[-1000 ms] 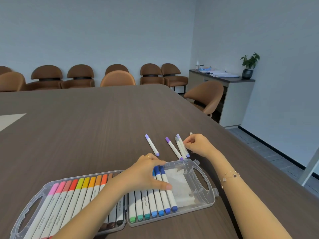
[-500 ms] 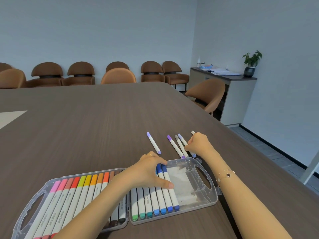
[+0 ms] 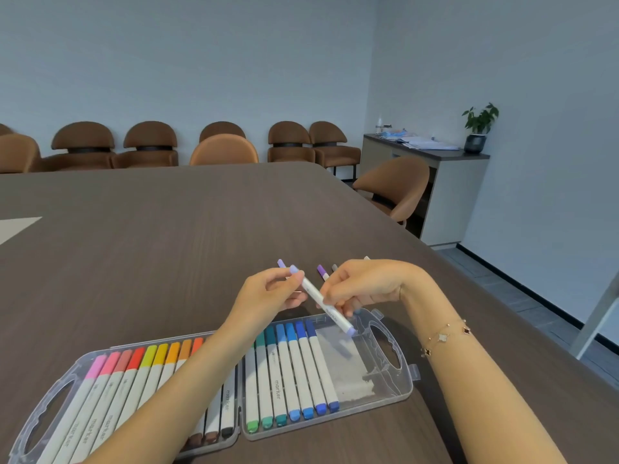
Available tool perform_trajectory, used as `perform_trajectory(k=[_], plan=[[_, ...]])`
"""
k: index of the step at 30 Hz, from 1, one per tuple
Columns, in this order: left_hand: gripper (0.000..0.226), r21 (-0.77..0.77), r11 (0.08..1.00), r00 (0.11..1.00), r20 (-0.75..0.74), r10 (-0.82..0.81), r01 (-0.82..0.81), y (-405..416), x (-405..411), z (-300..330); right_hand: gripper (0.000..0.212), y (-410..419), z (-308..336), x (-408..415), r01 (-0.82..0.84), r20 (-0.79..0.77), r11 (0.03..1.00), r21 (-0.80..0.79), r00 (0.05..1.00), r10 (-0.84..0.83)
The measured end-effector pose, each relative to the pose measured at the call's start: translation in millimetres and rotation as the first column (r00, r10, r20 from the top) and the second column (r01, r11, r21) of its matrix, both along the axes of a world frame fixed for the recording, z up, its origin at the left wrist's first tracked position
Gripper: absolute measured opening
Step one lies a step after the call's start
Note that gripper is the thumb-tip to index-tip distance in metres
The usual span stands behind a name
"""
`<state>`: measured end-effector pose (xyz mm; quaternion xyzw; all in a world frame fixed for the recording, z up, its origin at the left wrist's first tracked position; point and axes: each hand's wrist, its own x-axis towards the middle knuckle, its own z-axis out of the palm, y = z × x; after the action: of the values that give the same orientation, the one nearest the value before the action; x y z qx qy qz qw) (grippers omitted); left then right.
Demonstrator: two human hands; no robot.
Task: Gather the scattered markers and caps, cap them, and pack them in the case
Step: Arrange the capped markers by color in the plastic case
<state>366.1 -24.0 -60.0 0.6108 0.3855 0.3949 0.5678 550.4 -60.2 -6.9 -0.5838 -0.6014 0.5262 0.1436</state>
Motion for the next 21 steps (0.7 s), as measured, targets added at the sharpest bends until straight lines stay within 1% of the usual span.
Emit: perform_trajectory(k=[3,5,6,7,9,10,11,12,14,17,19,21], plan=[[0.021,-0.11,0.994,0.997,0.08,0.014,-0.005,2.2,-4.4,-1.0,0.023,3.8,-8.2,-1.2,-0.044,-0.05,0.999,-0.031,0.998,0.043],[0.019,-0.124,0.992,0.995,0.095,0.013,-0.002,4.4,-8.4,1.9,0.023,6.7,-9.8,1.5,-0.045,-0.083,0.999,-0.024,0.996,0.043],[0.019,-0.111,0.994,0.997,0.078,0.021,-0.012,5.5,-10.6,4.8,0.024,8.3,-9.9,4.0,-0.018,-0.079,1.0,-0.012,0.997,0.017],[0.018,-0.092,0.996,0.998,0.051,0.022,-0.018,6.7,-12.3,7.8,0.025,10.9,-11.1,7.2,0.03,-0.036,0.999,0.024,0.999,-0.029],[0.016,-0.063,0.998,1.0,-0.019,-0.018,0.017,5.7,-13.2,13.3,0.027,19.8,-20.2,14.4,0.119,0.161,0.974,0.194,0.975,-0.152],[0.015,-0.06,0.996,0.997,-0.052,-0.061,0.058,3.6,-11.6,14.9,0.026,26.6,-27.6,17.5,0.133,0.261,0.943,0.304,0.941,-0.217],[0.013,-0.056,0.993,0.99,-0.089,-0.109,0.105,1.2,-8.9,15.2,0.025,33.6,-34.9,19.0,0.127,0.321,0.908,0.399,0.909,-0.268],[0.013,-0.039,0.989,0.979,-0.135,-0.149,0.145,-2.2,-5.2,14.2,0.022,40.1,-42.1,18.1,0.108,0.34,0.88,0.463,0.895,-0.288],[0.014,0.026,0.983,0.96,-0.219,-0.173,0.183,-7.5,3.9,7.8,0.022,50.2,-51.9,11.8,0.039,0.328,0.863,0.503,0.915,-0.233],[0.017,0.074,0.985,0.956,-0.261,-0.132,0.157,-8.8,13.8,-5.6,0.027,58.0,-55.0,-3.1,-0.067,0.317,0.851,0.521,0.941,-0.119],[0.018,0.078,0.984,0.939,-0.318,-0.13,0.163,-8.0,15.0,-13.2,0.027,62.5,-58.7,-10.9,-0.107,0.33,0.826,0.553,0.939,-0.099],[0.018,0.116,0.983,0.928,-0.36,-0.095,0.145,-4.7,13.7,-18.8,0.027,64.5,-63.7,-15.6,-0.122,0.354,0.809,0.575,0.928,-0.112]])
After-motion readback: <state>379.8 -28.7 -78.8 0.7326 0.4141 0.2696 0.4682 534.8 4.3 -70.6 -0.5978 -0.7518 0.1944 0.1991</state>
